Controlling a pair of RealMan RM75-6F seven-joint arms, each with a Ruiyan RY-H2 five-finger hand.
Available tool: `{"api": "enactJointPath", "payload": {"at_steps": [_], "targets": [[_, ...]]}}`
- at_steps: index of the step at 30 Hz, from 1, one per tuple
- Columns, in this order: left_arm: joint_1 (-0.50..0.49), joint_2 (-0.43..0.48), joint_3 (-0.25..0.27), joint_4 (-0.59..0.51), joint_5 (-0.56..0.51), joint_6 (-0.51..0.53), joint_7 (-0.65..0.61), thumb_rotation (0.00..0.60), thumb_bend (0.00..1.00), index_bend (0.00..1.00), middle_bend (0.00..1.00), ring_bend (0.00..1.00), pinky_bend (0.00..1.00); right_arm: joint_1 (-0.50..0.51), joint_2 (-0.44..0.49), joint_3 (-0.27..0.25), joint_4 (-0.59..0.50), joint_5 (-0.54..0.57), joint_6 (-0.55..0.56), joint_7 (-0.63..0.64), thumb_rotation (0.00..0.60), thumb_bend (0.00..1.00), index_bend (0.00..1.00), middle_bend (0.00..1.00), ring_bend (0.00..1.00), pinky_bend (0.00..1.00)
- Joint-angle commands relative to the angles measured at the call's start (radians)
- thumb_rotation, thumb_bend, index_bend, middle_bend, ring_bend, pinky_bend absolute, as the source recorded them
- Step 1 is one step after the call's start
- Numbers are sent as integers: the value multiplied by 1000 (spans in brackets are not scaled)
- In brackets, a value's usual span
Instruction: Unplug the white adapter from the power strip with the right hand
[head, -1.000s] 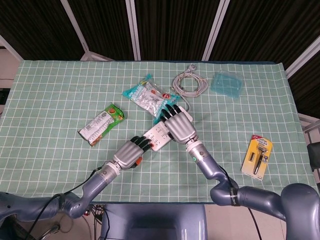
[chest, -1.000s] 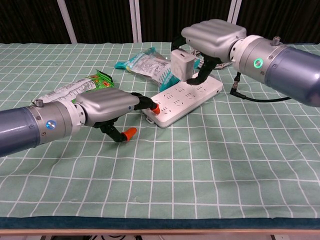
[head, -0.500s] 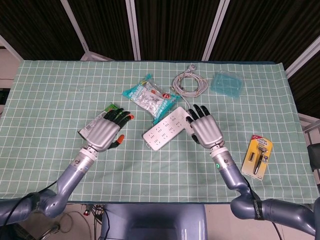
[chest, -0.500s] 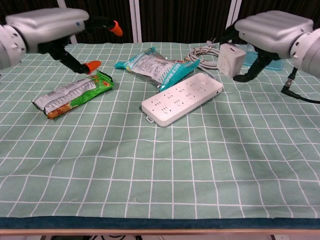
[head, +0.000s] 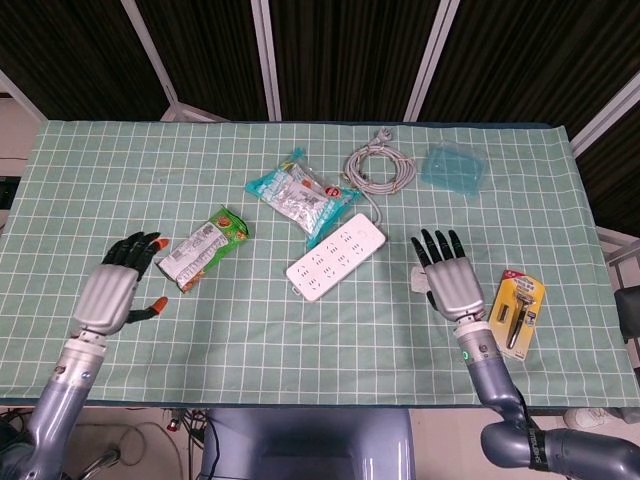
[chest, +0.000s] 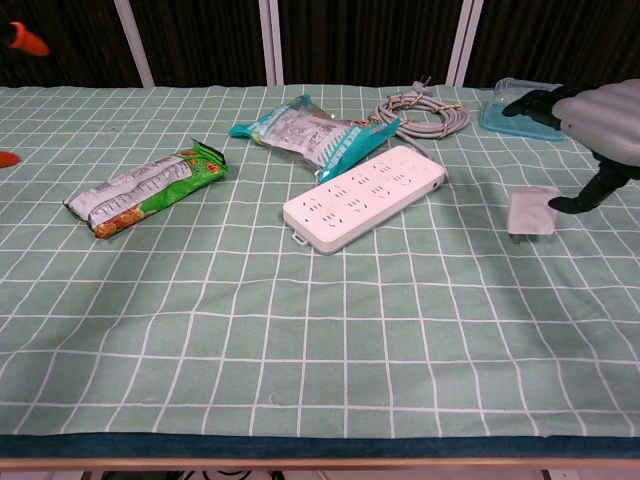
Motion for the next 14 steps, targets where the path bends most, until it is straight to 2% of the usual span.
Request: {"api": "enactJointPath", "payload": {"at_steps": [1,6,9,14], "targets": [[80,33,48,8,51,78,-56,600,183,136,72,57,125,-64,37,-45,-32,-75,58,71,600,346,0,0,0,24],[174,76,94,50,97,168,-111,600,126,119,55,44,106,-171,85,-123,-31,-210,161,227,600,345,0,0,0,11],[234,104,122,89,129,225,-157,600,98,96,36,27,93,-245,117,-177,6,-306,236,354,600,344,0,0,0,6],[309,130,149,169,164,287,-210,600,64,39,2,2,50,-350,146,-232,97,-414,351,525,600,312,0,0,0,0]]}}
